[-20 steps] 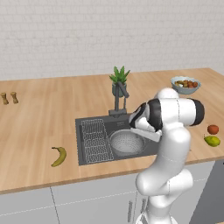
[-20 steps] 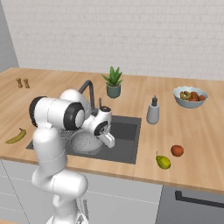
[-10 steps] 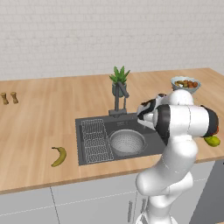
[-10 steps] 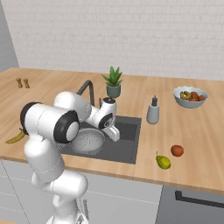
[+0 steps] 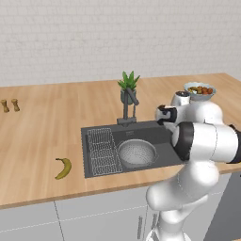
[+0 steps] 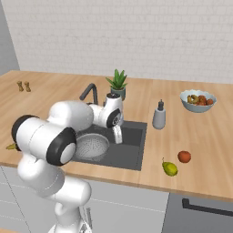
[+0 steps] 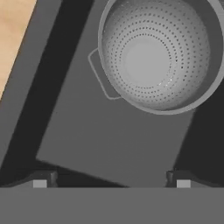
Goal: Put the colander in the sink, put the banana, pear, orange in the colander, and turn on the sink faucet and pour water over the colander.
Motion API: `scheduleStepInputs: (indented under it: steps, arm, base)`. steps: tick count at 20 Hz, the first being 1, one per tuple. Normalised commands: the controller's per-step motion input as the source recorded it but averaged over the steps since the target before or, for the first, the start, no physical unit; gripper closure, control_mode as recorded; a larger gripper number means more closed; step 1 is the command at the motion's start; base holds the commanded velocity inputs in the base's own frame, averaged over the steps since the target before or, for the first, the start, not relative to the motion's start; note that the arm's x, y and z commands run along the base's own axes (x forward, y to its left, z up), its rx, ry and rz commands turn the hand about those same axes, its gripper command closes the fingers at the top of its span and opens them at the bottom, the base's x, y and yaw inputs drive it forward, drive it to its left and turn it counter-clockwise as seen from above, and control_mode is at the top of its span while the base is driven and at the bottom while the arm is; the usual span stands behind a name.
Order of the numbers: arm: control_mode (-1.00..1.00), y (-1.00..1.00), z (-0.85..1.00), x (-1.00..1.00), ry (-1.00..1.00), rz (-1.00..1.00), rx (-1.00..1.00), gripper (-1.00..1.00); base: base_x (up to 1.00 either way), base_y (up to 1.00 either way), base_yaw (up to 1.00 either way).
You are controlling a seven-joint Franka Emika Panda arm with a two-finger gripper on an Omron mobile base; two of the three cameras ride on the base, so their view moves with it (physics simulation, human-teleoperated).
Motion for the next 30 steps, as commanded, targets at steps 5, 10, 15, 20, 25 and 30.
scheduleStepInputs:
  steps: [5,10,15,20,25,30]
  arm:
    - [-1.0,-0.41,0.22,-0.44,0.0,-0.56,0.0,-1.0]
    - [-1.0,-0.56,0.08,-0.4,0.0,-0.49,0.0,-1.0]
    - [-1.0,-0.62,0.01,-0.28,0.0,-0.48,0.0,-1.0]
    - [-1.0,-0.64,-0.07,-0.19,0.0,-0.53,0.0,-1.0]
    - [-1.0,-0.74,0.0,-0.16,0.0,-0.46,0.0,-1.0]
    - [-1.0,-0.74,0.02,-0.05,0.0,-0.21,0.0,-1.0]
  base:
    - [0.0,0.0,0.0]
    - [0.0,0.0,0.0]
    - [0.0,0.0,0.0]
    - [0.0,0.0,0.0]
    - [0.0,0.0,0.0]
    - [0.0,0.0,0.0]
